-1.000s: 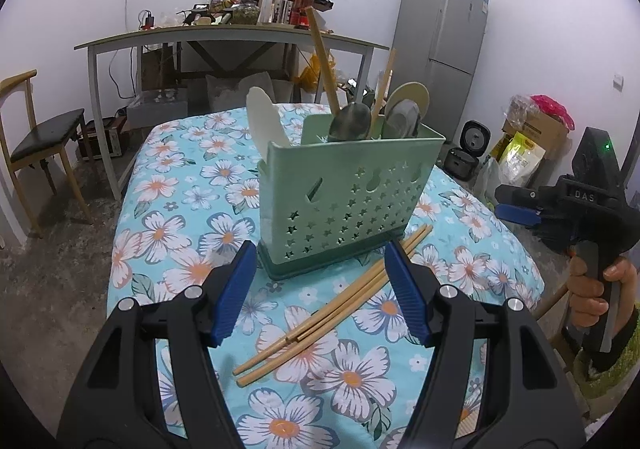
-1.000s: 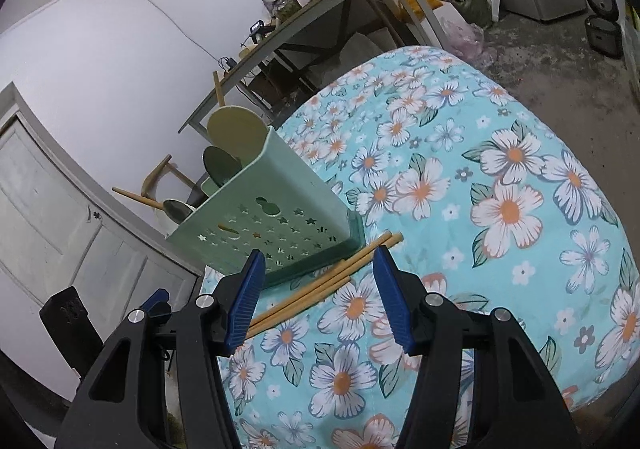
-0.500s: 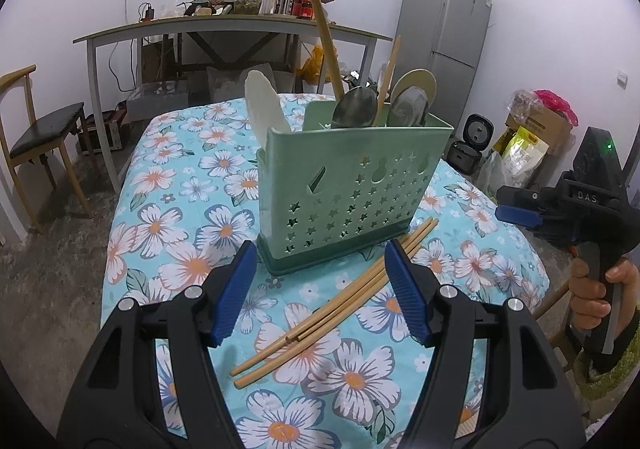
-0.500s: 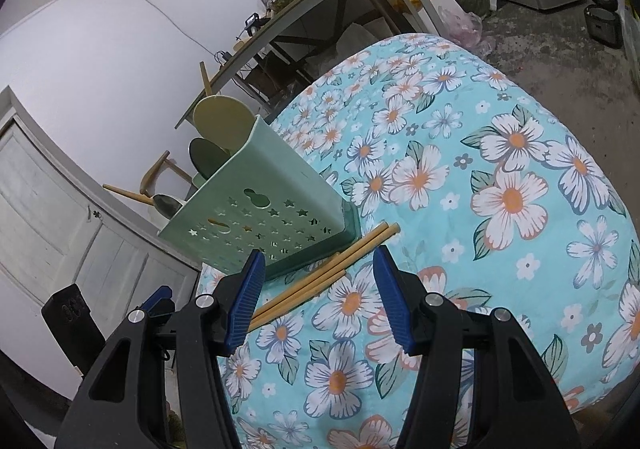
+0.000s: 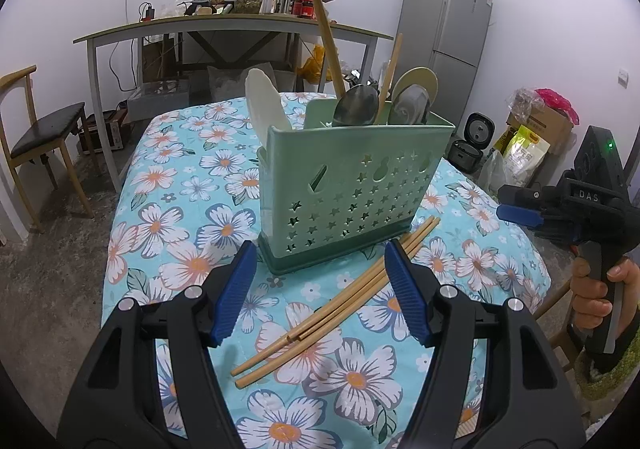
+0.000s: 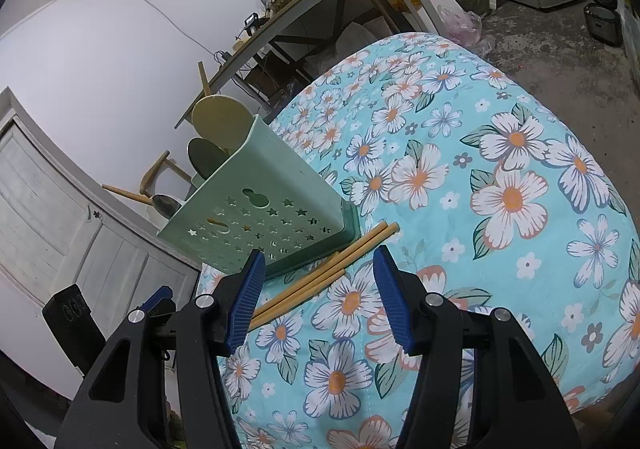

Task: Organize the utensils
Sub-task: 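Bring both tools back over the remaining bamboo chopsticks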

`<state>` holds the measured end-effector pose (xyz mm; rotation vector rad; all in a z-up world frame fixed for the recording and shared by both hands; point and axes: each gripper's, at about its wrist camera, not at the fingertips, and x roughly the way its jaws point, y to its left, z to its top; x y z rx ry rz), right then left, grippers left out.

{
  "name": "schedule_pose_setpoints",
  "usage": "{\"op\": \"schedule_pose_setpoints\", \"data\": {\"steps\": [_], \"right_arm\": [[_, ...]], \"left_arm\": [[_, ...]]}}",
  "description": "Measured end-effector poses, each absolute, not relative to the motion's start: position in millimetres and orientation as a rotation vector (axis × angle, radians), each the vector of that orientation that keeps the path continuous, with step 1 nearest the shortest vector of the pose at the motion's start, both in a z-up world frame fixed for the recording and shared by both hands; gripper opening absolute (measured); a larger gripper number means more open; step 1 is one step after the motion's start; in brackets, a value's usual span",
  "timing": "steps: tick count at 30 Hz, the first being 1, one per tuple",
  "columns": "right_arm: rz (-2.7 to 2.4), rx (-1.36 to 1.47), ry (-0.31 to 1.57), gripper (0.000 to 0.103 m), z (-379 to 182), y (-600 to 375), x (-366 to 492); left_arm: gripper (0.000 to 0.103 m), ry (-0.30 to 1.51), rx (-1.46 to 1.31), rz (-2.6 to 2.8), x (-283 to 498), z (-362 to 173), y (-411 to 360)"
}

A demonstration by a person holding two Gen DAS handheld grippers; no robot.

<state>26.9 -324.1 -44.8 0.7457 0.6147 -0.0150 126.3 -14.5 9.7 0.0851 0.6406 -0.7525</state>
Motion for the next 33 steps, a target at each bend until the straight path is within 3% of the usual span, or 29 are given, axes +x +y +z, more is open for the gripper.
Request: {"op": "schedule_pose_setpoints", "data": {"steps": [33], "right_arm": [[-0.023,0.759,0.617,0.055,-47.2,-326.2,26.1]], "left_arm": [[0.063,0.669,0.104,-0.774,127.2,-7.1,-13.9]]}}
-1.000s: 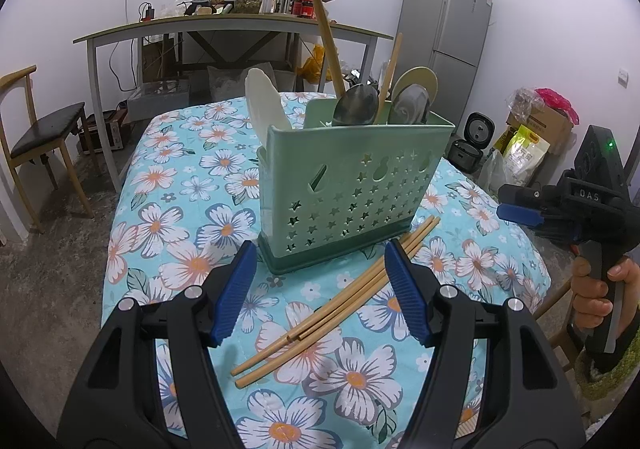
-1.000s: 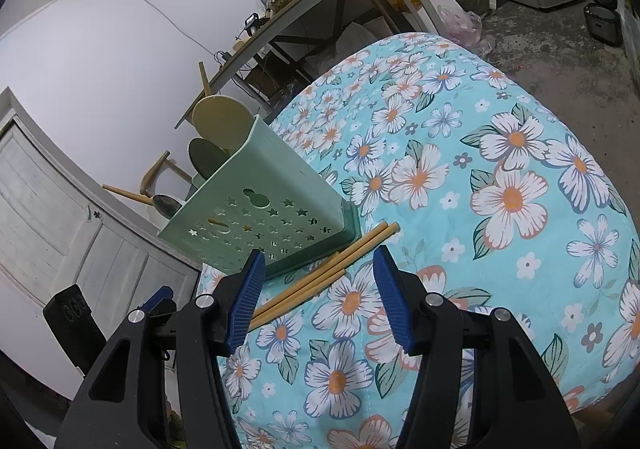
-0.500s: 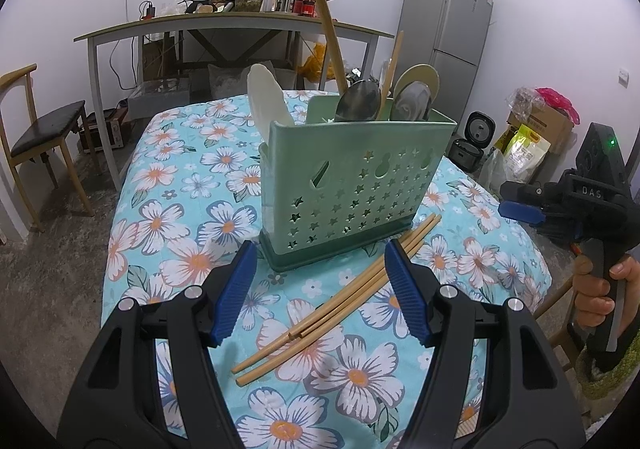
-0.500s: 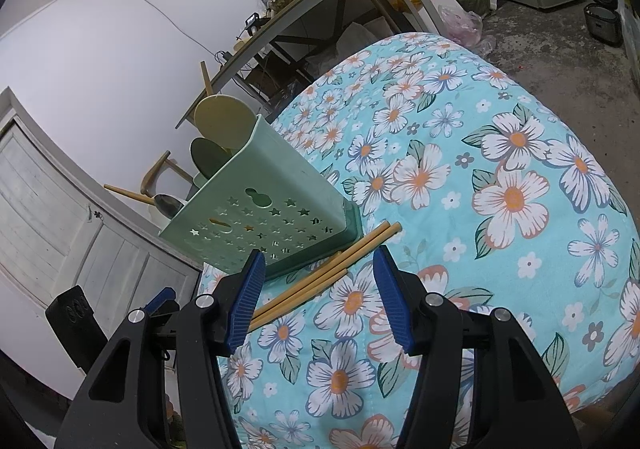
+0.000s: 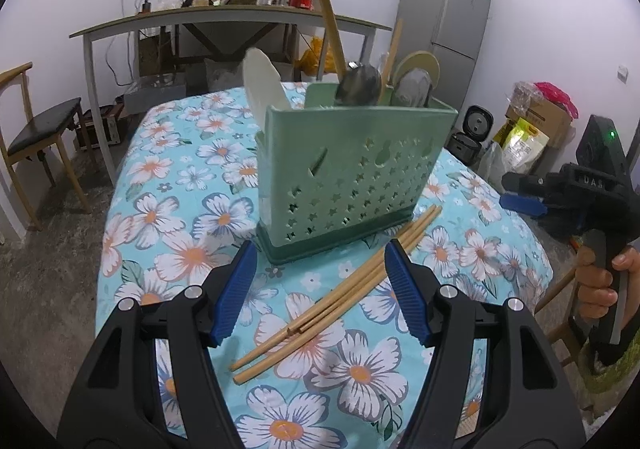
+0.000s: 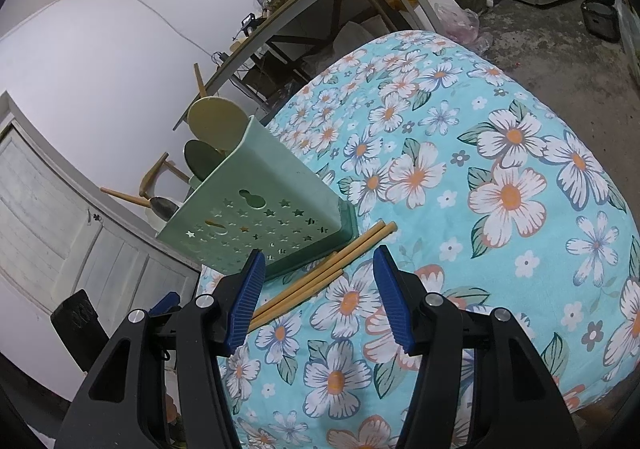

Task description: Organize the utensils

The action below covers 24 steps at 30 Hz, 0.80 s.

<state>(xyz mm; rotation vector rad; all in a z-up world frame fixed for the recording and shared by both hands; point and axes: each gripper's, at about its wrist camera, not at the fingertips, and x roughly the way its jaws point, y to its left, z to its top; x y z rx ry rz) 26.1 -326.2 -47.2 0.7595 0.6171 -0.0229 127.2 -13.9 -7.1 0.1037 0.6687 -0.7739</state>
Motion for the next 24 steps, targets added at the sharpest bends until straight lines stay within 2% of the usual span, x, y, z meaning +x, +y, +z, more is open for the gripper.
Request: {"op": "schedule_pose_setpoints", "data": {"steps": [24], "right_arm": [[-0.059,0.828,0.649,0.055,-74.3,-355.2,30.8]], "left_arm": [[0.061,0.850,0.329,-1.009,145.3,-69.8,-117.6]]}}
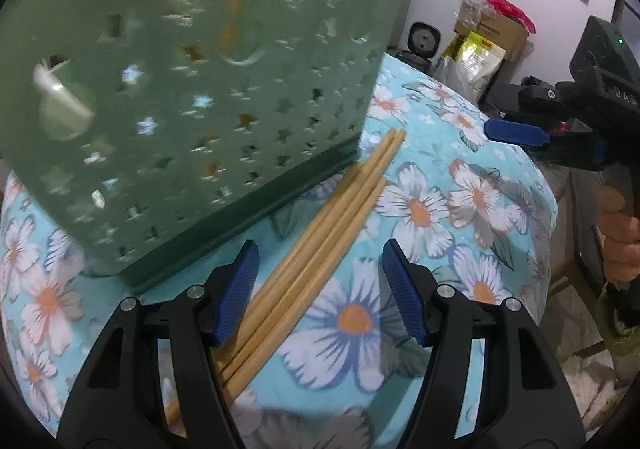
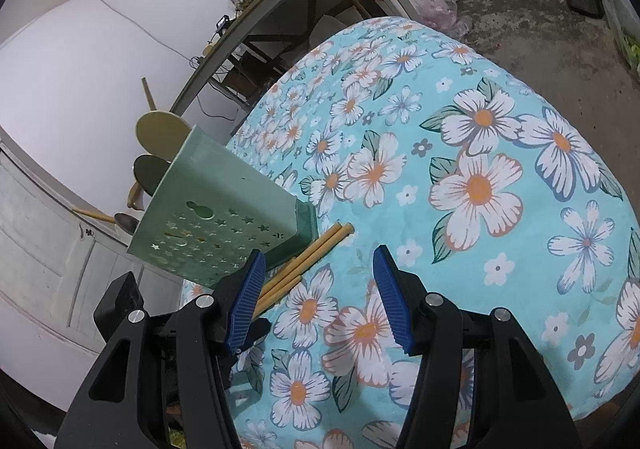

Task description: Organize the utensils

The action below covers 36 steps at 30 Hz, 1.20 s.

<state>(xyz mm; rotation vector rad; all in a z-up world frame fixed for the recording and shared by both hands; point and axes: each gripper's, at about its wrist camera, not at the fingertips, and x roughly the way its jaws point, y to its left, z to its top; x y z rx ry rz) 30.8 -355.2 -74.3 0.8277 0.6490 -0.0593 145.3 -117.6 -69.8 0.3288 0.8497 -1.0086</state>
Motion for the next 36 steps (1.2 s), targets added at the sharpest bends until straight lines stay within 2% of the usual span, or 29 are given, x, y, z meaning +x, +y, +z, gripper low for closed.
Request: {"op": "schedule_pose_setpoints", "data": {"steps": [5,17,36], "right_arm": [[-0.060,0.834,0.648,0.055,-75.7,-358.7,31.6],[-0.072,0.840,0.635,0.055,-74.4,-364.5,25.0],[-0.075,0.830,0.631,0.055,-70.3,-361.6,18.2]], "left_arm": [[0.054,0.839,0.376,-1.110,128.9,-69.3,-125.0],[0.054,0.796,0.473,-1.288,83.0,-69.8,-123.9],[0.055,0.837,0.348,-1.268,105.0,-65.9,-114.8]]}}
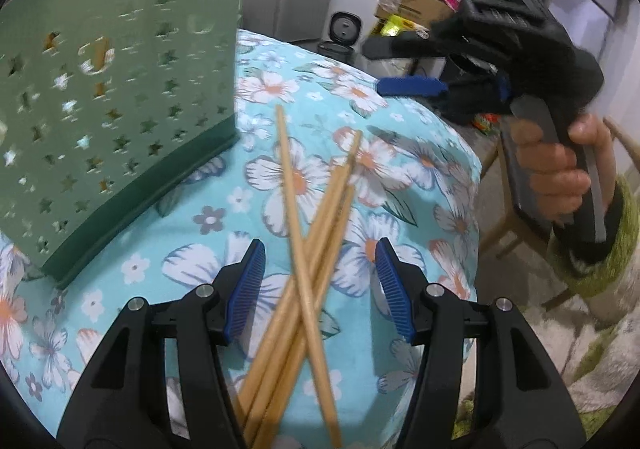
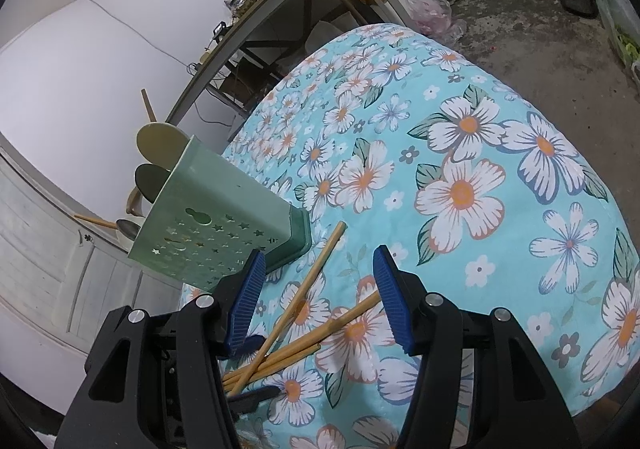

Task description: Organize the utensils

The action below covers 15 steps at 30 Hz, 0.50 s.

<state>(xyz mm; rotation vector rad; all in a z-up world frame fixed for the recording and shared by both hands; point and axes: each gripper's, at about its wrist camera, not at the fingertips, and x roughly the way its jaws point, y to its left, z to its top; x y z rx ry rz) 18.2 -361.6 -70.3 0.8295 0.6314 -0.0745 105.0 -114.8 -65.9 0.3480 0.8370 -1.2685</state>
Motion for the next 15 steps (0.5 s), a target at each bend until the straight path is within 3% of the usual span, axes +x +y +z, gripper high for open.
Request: {"op": "schedule_pose_setpoints", "data": {"steps": [15], "right_arm": [[-0.076,0.830,0.614,0.055,-62.9,-358.8,9.1]], "left_arm": [[0.055,0.846,0.150,-1.124,136.9,-42.7,-84.7]]}}
